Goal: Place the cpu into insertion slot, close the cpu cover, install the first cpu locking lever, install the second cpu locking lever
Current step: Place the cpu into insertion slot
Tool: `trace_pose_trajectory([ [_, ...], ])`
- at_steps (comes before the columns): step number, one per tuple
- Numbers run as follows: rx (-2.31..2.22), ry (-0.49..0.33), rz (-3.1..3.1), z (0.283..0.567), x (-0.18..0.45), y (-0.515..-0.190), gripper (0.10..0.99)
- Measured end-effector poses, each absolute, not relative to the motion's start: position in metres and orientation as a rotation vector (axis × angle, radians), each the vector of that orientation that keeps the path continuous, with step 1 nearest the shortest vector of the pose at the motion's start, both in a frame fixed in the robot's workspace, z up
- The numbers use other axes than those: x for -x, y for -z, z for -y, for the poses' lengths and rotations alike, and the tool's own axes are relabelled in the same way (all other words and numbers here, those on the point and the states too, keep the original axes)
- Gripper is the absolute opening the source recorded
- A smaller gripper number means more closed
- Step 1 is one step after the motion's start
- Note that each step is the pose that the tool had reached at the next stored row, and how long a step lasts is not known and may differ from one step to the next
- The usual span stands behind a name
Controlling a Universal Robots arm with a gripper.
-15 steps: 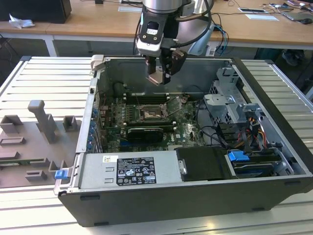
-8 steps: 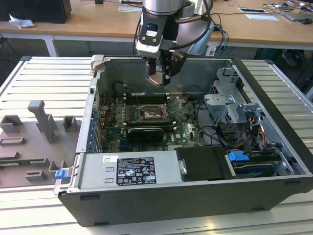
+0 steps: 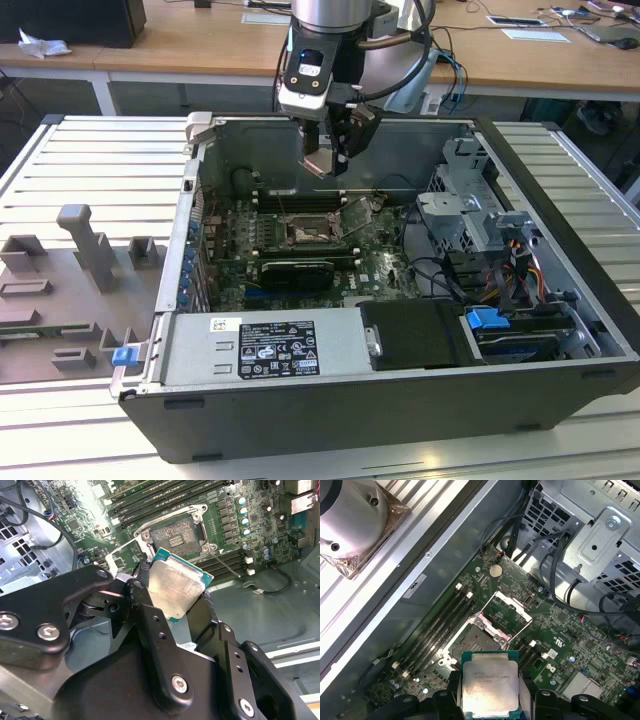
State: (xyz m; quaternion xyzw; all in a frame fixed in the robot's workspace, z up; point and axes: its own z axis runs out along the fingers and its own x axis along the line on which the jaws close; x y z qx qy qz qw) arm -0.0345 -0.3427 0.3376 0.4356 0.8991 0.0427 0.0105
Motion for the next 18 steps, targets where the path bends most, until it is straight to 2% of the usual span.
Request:
trace_pose_trajectory([
  [18, -1.371, -0.133, -2.8, 0.3427, 0.0346, -0.3342, 0.541],
])
